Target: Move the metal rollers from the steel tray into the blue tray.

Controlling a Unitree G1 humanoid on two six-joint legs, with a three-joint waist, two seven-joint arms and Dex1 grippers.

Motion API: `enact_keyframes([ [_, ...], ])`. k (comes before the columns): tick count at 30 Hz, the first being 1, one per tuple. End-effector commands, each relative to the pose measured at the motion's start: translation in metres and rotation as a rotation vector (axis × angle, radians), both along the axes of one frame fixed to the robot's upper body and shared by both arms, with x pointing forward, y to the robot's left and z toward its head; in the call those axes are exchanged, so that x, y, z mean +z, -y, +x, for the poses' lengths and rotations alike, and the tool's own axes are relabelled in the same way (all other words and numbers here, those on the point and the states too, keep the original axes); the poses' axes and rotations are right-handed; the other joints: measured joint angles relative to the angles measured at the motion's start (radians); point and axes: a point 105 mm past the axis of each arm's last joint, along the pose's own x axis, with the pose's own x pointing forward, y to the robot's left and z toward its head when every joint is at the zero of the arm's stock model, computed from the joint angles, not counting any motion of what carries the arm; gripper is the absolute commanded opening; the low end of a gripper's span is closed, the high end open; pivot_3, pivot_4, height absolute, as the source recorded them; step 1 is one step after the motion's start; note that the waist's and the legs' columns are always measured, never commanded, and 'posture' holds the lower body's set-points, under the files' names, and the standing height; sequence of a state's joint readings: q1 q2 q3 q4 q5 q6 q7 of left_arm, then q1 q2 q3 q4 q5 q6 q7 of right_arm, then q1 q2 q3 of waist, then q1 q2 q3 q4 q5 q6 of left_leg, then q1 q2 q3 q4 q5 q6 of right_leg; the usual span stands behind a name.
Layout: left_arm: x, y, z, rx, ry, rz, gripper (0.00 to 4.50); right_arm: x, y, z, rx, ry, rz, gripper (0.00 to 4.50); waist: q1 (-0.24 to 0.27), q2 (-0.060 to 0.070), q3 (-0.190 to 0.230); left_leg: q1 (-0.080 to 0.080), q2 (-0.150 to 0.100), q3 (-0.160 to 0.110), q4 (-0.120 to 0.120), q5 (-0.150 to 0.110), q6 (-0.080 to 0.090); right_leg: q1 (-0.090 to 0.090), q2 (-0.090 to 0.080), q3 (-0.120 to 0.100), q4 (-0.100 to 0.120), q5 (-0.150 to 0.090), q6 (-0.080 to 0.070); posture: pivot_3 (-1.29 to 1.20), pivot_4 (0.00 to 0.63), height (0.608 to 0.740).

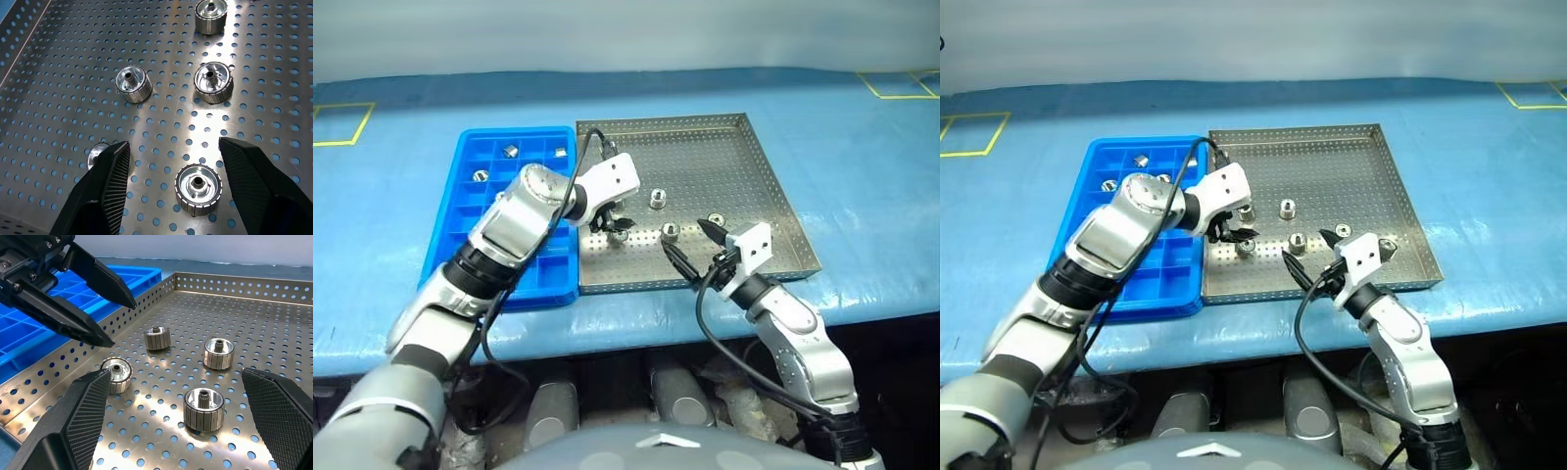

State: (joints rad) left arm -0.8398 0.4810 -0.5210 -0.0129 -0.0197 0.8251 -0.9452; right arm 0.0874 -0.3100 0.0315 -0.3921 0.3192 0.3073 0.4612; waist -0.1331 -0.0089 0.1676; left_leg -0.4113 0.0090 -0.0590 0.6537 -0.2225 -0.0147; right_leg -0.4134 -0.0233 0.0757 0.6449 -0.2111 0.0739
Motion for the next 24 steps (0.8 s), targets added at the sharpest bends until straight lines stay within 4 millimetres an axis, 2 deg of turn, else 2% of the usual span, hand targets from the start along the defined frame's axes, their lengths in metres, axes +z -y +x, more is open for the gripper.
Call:
enact_keyframes([
  [1,-0.002,-0.001,-0.002,-0.082,-0.03,0.069,3.19,0.01,-0.001,0.002,0.001,0.051,0.001,4.5,0.0,0.0,0.0,0.0,0.0,0.0,0.0,0.0,0.0,0.0,0.0,0.0,0.0,0.0,0.0,-0.18,0.15,0.74],
  [13,-0.04,-0.014,0.001,-0.138,-0.134,0.241,3.19,0.009,0.003,-0.001,-0.02,0.053,0.002,4.5,-0.006,0.0,0.0,0.0,0.0,0.0,0.0,0.0,0.0,-0.001,0.0,0.001,0.001,0.0,-0.001,-0.22,0.15,0.74],
  [24,-0.049,-0.01,0.015,-0.063,-0.1,0.206,3.19,0.009,0.003,-0.002,-0.02,0.051,0.002,4.5,-0.012,0.0,0.0,0.0,0.0,0.0,0.002,0.0,0.0,0.001,0.0,0.001,0.001,0.0,0.0,-0.22,0.15,0.74],
])
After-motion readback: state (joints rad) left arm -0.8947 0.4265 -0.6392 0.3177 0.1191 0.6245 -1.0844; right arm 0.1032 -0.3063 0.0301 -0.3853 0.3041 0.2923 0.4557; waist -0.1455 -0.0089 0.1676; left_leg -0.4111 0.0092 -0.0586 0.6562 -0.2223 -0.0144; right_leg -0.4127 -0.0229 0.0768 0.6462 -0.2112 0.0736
